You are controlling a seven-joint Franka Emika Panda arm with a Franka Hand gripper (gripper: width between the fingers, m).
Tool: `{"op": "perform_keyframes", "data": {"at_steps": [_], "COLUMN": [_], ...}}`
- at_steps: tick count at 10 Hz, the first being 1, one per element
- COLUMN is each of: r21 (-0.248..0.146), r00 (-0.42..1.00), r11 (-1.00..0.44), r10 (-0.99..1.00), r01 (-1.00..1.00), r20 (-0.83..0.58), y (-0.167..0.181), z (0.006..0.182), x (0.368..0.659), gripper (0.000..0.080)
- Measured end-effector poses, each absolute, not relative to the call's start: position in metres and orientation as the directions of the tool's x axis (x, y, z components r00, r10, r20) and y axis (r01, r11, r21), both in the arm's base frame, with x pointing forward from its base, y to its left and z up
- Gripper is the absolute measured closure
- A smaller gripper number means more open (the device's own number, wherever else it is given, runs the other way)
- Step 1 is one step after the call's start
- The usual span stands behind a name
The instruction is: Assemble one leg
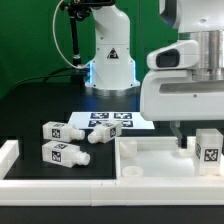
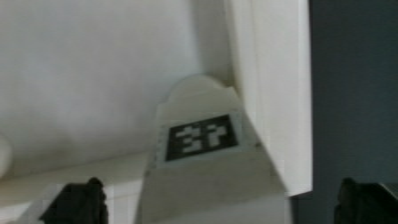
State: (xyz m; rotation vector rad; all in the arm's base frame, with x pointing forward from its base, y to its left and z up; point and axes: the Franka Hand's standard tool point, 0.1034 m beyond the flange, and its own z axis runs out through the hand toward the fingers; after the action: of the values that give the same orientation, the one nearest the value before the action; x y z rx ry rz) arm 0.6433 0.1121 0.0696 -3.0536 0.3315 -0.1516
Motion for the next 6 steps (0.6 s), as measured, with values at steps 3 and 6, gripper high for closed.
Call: {"op": "perform_keyframes", "data": {"at_steps": [3, 6], "r21": [-0.084, -0.101], "r00": [0.955, 0.787], "r11": [-0.957, -0.788], "r10": [-0.286, -0.614], "r01": [-0.279, -0.608], "r20": [0.084, 0.053], "y": [0.1122, 0.1099], "z": [0.0693, 0.0693], "x": [0.6431, 0.6429], "gripper": [0.0409, 0.0514]}}
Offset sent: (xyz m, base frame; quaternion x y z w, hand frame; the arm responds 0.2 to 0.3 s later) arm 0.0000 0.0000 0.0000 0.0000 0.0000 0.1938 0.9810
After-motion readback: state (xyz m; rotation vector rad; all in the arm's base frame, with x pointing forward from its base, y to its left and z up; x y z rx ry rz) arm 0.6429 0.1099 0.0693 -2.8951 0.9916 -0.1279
